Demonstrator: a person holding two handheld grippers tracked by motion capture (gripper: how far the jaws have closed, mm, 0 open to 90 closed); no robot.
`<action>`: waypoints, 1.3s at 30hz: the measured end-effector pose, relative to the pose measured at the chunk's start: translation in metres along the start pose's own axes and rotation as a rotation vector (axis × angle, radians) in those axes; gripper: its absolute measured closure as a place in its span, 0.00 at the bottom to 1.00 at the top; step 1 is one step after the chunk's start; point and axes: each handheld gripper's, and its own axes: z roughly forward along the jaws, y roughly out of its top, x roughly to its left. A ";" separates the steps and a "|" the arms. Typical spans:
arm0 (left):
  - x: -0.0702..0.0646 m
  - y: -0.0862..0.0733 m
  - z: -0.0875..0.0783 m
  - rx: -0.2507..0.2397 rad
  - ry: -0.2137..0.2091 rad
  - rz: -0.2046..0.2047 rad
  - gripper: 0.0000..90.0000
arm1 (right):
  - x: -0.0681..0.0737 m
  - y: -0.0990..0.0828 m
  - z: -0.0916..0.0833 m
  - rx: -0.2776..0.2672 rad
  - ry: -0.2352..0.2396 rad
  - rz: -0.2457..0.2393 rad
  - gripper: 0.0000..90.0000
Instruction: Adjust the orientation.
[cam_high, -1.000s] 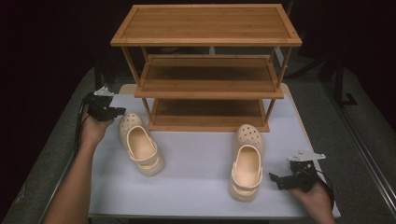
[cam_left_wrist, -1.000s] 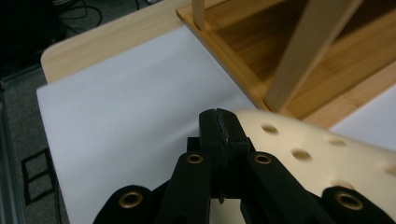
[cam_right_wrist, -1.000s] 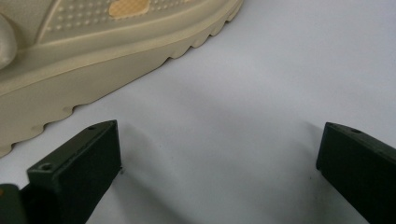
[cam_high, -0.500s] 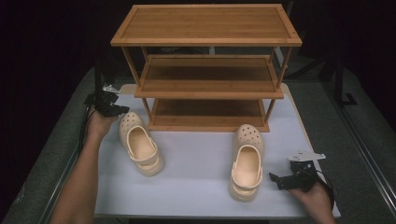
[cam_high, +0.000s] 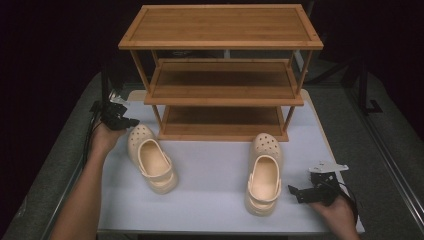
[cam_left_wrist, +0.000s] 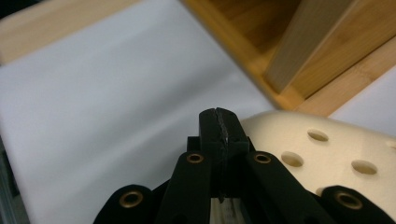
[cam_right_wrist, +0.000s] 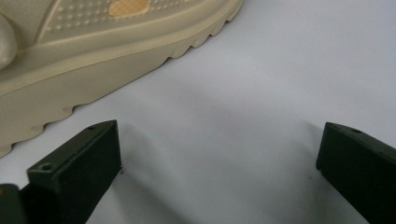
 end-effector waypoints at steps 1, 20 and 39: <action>-0.004 -0.003 -0.002 -0.012 -0.009 -0.003 1.00 | 0.000 0.000 0.000 0.000 0.000 0.000 0.00; -0.059 -0.023 -0.020 -0.036 -0.056 0.031 1.00 | 0.000 0.000 0.000 0.000 0.000 0.000 0.00; -0.073 -0.062 -0.054 -0.105 -0.046 -0.012 1.00 | 0.000 0.000 0.000 0.000 0.000 0.000 0.00</action>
